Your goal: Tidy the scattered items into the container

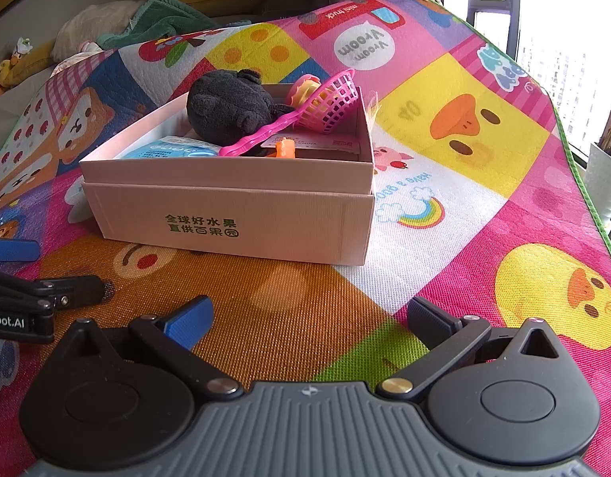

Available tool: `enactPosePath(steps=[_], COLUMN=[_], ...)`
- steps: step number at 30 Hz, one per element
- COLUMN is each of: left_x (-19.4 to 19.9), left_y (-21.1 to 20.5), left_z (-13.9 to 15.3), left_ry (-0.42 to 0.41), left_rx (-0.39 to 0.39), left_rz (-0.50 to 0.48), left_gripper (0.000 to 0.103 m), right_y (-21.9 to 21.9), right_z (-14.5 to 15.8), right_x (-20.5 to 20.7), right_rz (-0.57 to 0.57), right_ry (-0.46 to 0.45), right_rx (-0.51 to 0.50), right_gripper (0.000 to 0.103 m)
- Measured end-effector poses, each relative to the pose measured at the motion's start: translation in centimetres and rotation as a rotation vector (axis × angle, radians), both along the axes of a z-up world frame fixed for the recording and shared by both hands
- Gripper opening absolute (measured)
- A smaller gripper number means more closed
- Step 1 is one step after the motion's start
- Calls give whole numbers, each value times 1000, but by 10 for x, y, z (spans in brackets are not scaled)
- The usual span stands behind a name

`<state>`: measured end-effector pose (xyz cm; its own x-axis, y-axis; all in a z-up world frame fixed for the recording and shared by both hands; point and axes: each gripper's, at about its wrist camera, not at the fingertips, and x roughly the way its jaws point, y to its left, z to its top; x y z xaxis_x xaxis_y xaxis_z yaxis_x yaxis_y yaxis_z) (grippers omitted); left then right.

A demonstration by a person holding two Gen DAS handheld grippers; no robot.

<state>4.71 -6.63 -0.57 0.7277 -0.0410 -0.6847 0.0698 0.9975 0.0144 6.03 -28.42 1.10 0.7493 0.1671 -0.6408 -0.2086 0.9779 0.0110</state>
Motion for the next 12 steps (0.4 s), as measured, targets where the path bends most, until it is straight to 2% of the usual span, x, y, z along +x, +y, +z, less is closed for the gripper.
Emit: enactPosePath(steps=[12], left_x=[-5], left_y=[-2], left_z=[0], left_ry=[-13], left_rx=[-9], left_rz=[41], left_gripper=[103], right_y=[0], right_z=[1], right_x=[0], right_rz=[0], right_ry=[0], right_rx=[2], right_gripper=[103])
